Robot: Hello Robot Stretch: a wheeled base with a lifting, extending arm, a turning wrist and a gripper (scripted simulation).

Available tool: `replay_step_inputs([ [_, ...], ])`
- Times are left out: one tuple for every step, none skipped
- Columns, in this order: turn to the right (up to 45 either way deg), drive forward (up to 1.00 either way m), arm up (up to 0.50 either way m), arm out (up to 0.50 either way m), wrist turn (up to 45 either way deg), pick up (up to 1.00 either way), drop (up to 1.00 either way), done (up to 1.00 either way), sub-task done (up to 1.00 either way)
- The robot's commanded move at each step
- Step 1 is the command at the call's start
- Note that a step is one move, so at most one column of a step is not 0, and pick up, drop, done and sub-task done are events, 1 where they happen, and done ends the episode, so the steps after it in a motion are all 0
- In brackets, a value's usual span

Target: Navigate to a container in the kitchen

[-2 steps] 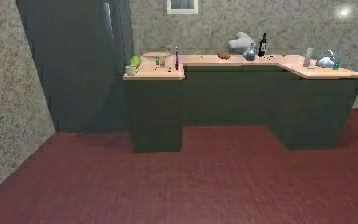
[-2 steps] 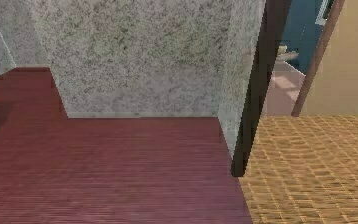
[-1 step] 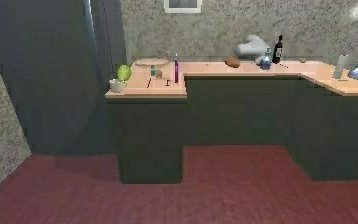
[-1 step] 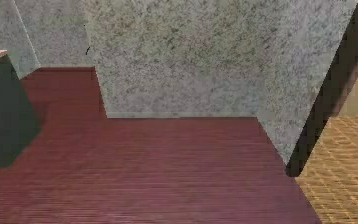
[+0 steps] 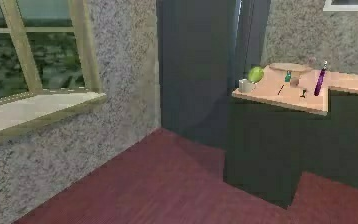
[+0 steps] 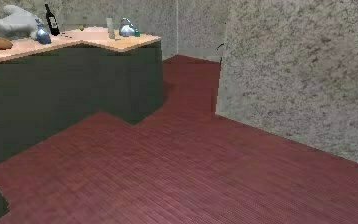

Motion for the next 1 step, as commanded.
replay_step_inputs([
  [0.0,0.9,0.0,0.0,0.0,0.0,0.0,0.0,0.0],
])
